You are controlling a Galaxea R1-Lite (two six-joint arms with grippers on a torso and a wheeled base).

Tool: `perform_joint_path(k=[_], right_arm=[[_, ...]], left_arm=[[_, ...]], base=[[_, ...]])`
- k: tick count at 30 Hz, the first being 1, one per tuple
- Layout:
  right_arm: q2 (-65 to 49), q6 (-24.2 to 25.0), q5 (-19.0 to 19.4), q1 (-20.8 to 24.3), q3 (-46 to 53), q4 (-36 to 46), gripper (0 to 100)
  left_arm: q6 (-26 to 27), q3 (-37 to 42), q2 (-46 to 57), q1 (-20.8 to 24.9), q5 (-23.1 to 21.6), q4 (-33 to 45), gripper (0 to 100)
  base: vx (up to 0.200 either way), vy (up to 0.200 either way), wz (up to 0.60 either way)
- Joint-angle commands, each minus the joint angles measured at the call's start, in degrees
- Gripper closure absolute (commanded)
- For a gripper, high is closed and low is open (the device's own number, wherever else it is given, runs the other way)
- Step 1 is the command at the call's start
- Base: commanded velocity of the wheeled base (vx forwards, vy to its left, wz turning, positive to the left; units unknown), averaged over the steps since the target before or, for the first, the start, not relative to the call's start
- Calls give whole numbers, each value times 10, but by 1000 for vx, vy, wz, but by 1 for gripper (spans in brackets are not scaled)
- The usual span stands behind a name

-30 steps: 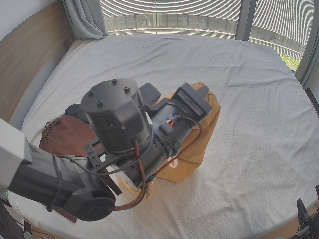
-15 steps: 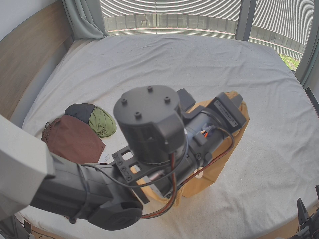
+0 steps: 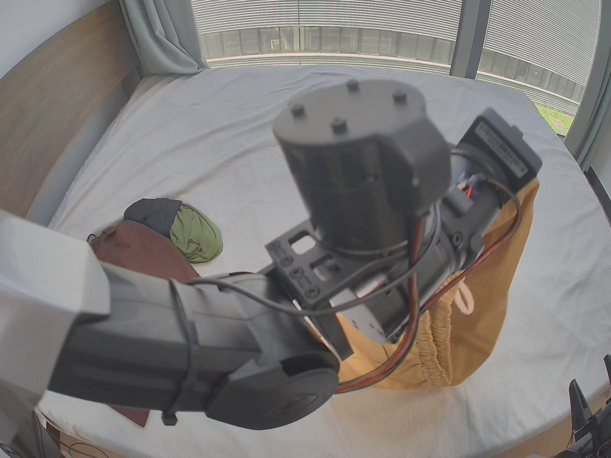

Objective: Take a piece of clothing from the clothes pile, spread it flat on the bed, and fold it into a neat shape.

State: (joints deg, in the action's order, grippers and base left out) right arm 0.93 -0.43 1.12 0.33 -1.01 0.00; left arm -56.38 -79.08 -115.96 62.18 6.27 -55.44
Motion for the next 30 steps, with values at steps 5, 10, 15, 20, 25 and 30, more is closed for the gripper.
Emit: perform_joint_path(k=[5,10,15,20,25,30], right_arm=[[-9,0,0,0,9,0,0],[-9,0,0,0,9,0,0],[-9,-1,0,0,9,0,0],[-9,-1,0,0,9,1,0],[-9,-1,0,0,9,1,0],[-9,-1,0,0,9,1,0]], left_arm=[[-51,-77,52,-2,5,50,100],[-57,-4,69,-71,2,56,100],[-45,98,64,-117,1,42,100],[-21,163,37,-147,-9,-17,100],[29,239,16,-161,-31,-99,100],[56,296,6,-174,-46,-164,100]], base=[[0,0,0],[0,0,0],[0,0,0],[0,0,0],[0,0,0],[0,0,0]])
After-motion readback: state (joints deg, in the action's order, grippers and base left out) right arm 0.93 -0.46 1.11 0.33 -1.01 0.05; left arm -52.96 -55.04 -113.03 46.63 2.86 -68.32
